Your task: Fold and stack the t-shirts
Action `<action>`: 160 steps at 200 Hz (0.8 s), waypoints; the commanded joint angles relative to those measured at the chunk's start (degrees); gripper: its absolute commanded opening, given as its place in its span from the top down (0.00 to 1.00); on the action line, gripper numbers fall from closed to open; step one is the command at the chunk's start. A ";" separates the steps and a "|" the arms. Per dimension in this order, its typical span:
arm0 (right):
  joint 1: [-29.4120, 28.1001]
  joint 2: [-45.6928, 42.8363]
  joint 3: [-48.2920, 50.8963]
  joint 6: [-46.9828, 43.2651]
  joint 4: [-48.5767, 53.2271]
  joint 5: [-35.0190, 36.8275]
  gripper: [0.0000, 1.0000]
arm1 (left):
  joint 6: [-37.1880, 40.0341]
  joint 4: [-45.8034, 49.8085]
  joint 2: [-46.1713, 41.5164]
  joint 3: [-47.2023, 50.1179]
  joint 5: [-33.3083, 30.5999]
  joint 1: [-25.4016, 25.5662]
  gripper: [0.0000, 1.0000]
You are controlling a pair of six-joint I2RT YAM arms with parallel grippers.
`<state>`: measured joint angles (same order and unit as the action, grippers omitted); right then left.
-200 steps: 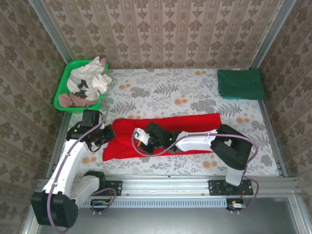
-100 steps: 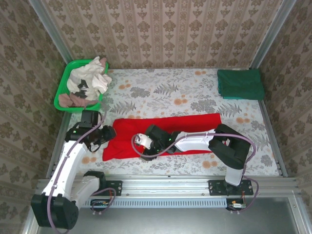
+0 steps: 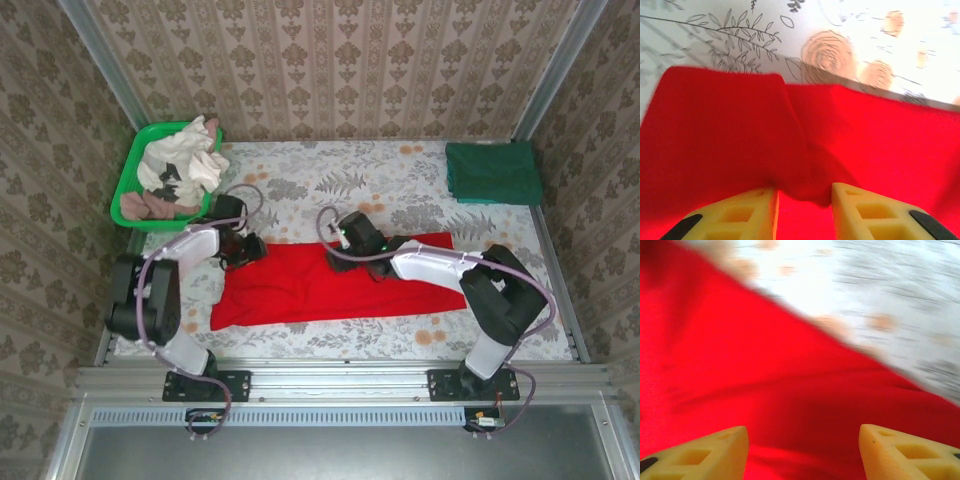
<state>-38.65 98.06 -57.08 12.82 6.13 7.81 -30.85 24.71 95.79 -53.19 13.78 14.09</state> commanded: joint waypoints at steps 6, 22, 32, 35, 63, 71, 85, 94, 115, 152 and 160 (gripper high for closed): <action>2.59 2.45 -0.49 10.64 12.78 9.70 0.35 | 0.40 -4.82 6.83 -2.19 0.40 -1.23 0.68; 3.89 2.31 0.85 12.81 14.68 9.12 0.34 | 0.73 -5.36 10.93 -5.30 0.63 -2.04 0.69; 3.94 1.83 1.50 13.67 15.59 7.92 0.34 | 1.37 -5.15 13.93 -8.77 0.59 -2.13 0.69; 3.89 1.70 1.69 13.99 15.84 7.49 0.33 | 1.57 -4.80 14.61 -10.39 0.55 -2.12 0.70; 2.49 0.03 3.68 18.14 17.82 0.64 0.31 | 4.11 -2.10 24.92 -25.30 3.13 -1.32 0.72; 1.49 -0.72 3.90 18.89 18.84 -0.61 0.30 | 4.78 -1.21 27.43 -29.89 4.25 -0.89 0.72; 0.60 -3.38 3.60 19.61 21.36 -0.94 0.29 | 5.77 1.08 30.81 -37.82 5.85 -0.08 0.72; 0.78 -5.54 3.27 19.41 23.03 0.23 0.27 | 6.41 2.58 31.55 -42.04 6.71 0.43 0.69; 2.81 -10.18 2.50 16.99 24.27 3.99 0.22 | 8.66 5.28 29.97 -48.75 5.82 1.45 0.53; 8.63 -6.60 1.52 12.58 22.26 5.38 0.22 | 8.92 0.86 19.61 -43.62 4.19 2.32 0.02; 9.25 -4.80 1.07 12.17 22.34 5.57 0.23 | 8.30 -0.18 17.11 -40.39 3.17 2.46 0.00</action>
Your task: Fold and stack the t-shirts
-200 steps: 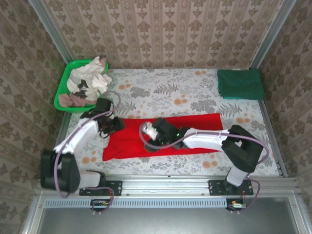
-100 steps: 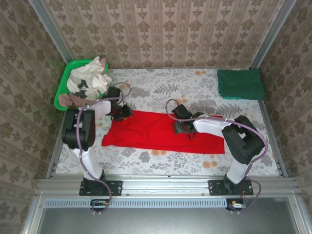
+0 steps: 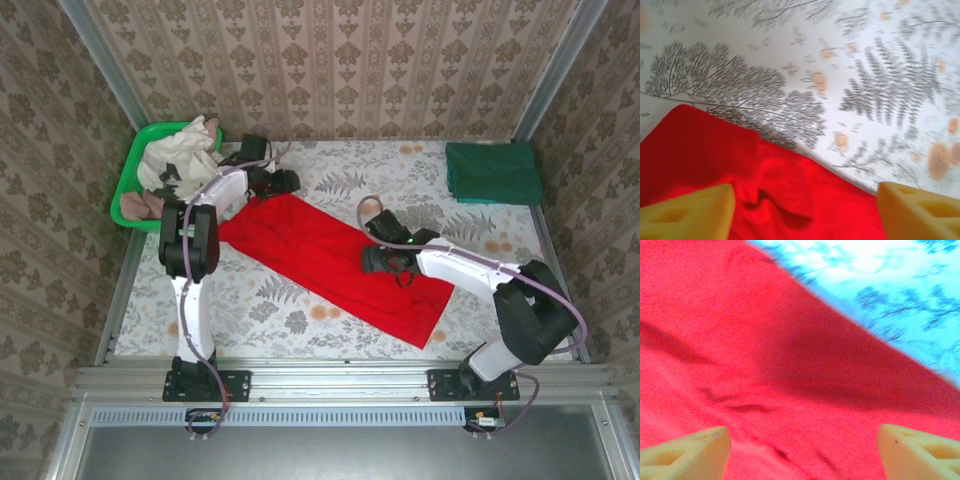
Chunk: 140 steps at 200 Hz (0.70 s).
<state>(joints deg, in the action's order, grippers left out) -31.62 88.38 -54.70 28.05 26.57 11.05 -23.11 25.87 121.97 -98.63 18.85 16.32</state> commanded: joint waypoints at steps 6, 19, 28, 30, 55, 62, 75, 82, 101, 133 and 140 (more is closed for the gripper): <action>2.53 6.47 -1.80 -3.23 1.93 2.46 0.23 | -0.76 -1.98 -11.66 8.17 -3.58 0.22 0.00; 2.87 8.80 -2.09 -3.42 1.43 2.06 0.24 | -4.30 -6.64 -16.91 17.43 -4.80 0.29 0.00; 2.87 9.65 -2.06 -3.18 1.23 1.95 0.24 | -6.97 -10.80 -20.37 24.13 -5.29 0.95 0.00; 2.88 9.76 -1.96 -3.14 1.15 1.89 0.24 | -7.50 -11.88 -21.03 25.51 -5.24 1.05 0.00; 2.79 10.38 -0.92 -1.05 0.67 -0.23 0.24 | -8.80 -15.18 -19.41 30.15 -5.07 4.17 0.00; 2.58 10.30 -0.49 -0.42 0.61 -1.49 0.24 | -9.06 -15.42 -16.57 29.11 -3.94 4.31 0.04; 1.58 9.84 0.47 1.46 0.92 -2.77 0.24 | -9.25 -16.55 -11.32 26.39 -2.22 4.31 0.15; 0.77 9.47 0.84 2.37 1.39 -2.88 0.21 | -8.58 -16.51 -8.69 24.37 -2.97 4.41 0.19; -0.80 8.00 1.97 5.31 3.31 -1.88 0.18 | -6.36 -14.16 -1.11 17.48 -7.27 4.27 0.20; -3.96 3.96 4.95 10.34 3.83 -4.99 0.17 | -5.84 -10.82 10.68 3.90 -1.11 4.22 0.26; -5.54 2.93 4.87 11.22 5.99 -4.98 0.16 | -5.23 -9.87 12.59 0.65 -0.15 4.57 0.27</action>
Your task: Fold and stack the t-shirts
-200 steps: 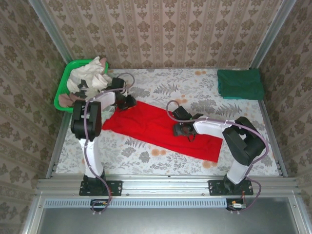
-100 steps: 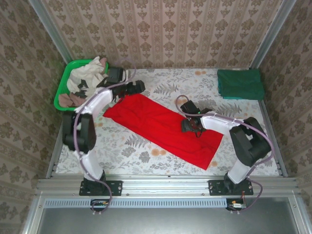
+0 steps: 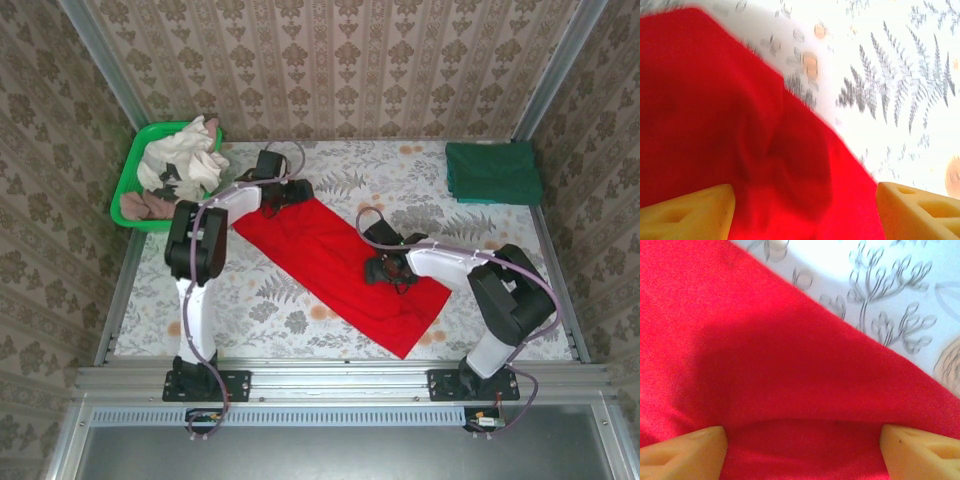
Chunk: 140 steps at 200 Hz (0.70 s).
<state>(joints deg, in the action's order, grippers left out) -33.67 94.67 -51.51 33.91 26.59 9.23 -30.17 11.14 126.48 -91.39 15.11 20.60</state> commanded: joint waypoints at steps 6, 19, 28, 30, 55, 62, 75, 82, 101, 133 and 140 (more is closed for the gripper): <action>-4.98 -4.14 1.50 6.03 6.95 -3.38 0.15 | 2.53 5.44 10.08 -9.79 4.71 0.54 0.27; -7.97 -6.02 0.66 6.51 8.62 -4.55 0.15 | 4.22 7.96 14.25 -18.04 7.42 1.33 0.27; -9.27 -7.76 -0.30 6.48 11.00 -4.18 0.14 | 5.45 10.15 17.27 -24.41 9.07 2.00 0.27; -9.37 -8.24 -0.51 6.36 11.48 -4.04 0.14 | 5.78 10.67 18.01 -25.84 9.24 2.23 0.27; -9.64 -14.49 -0.83 3.02 13.29 -2.14 0.20 | 9.43 17.53 25.58 -43.33 11.52 4.42 0.23; -9.91 -17.43 -0.51 2.30 13.25 -1.95 0.24 | 10.25 20.52 27.75 -49.80 11.85 4.92 0.22; -12.09 -20.31 0.48 -0.42 13.01 -2.04 0.31 | 11.48 26.22 30.44 -57.88 11.52 5.12 0.19; -13.24 -21.34 1.34 -0.62 13.35 -2.00 0.36 | 11.87 27.08 30.38 -58.92 11.98 5.15 0.16; -16.88 -22.81 4.04 -0.71 12.23 -3.74 0.48 | 12.40 26.10 26.46 -54.15 12.16 5.14 0.13; -23.94 -19.39 6.20 0.29 8.35 -6.69 0.50 | 13.02 18.90 13.69 -37.39 10.66 5.15 0.00; -25.12 -17.83 5.86 0.52 8.73 -6.06 0.50 | 13.19 17.91 11.34 -34.59 9.93 5.14 0.00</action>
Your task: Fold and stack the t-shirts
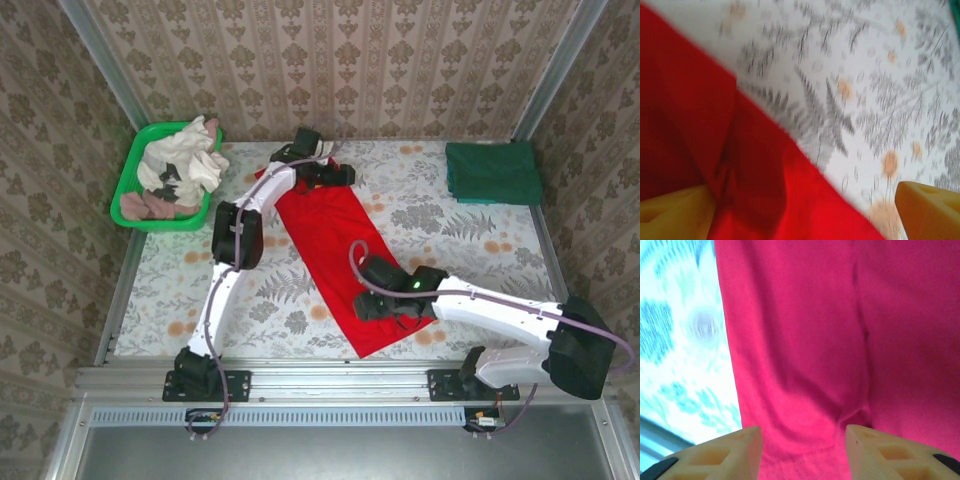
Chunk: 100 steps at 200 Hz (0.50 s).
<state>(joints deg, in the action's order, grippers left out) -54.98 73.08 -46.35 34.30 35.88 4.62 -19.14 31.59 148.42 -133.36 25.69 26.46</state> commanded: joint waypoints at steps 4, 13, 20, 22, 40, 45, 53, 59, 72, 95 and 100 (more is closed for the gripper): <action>-4.61 4.56 0.57 0.15 -0.45 -1.38 0.49 | 2.38 -2.88 -12.10 8.67 -0.80 -0.74 0.00; -5.87 6.20 0.40 0.55 -0.08 -0.55 0.50 | 2.84 -3.07 -14.80 11.19 -1.41 -0.72 0.00; -6.46 8.50 0.17 0.83 0.00 -0.22 0.51 | 3.06 -3.32 -16.82 13.34 -2.13 -0.71 0.00; -6.63 8.99 0.11 0.74 -0.06 -0.23 0.52 | 3.08 -3.41 -17.41 14.08 -2.27 -0.82 0.00; -8.66 12.70 -1.28 0.91 0.12 1.18 0.56 | 2.97 -6.20 -22.77 21.72 -2.76 -1.39 0.00; -9.15 13.65 -1.77 1.02 0.32 1.33 0.57 | 2.74 -7.30 -24.12 23.96 -2.75 -1.71 0.00; -9.91 15.09 -2.56 1.24 0.80 1.63 0.59 | 2.38 -9.02 -26.23 27.52 -2.84 -2.04 0.00; -10.54 16.06 -3.06 1.46 1.17 1.96 0.60 | 2.23 -10.08 -27.53 29.84 -2.97 -2.23 0.00; -11.83 17.96 -4.16 2.00 2.08 2.55 0.63 | 1.95 -11.24 -29.36 33.70 -3.10 -2.94 0.00; -14.27 21.35 -6.71 3.03 4.80 4.56 0.73 | 1.07 -13.05 -31.36 38.79 -2.25 -3.82 0.00; -14.75 21.83 -7.33 3.33 5.49 5.23 0.75 | 0.88 -13.59 -31.71 39.80 -2.10 -3.92 0.00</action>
<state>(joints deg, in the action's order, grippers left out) -67.57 92.23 -50.22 35.86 37.04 6.07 -17.93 20.88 117.58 -98.45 23.57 23.59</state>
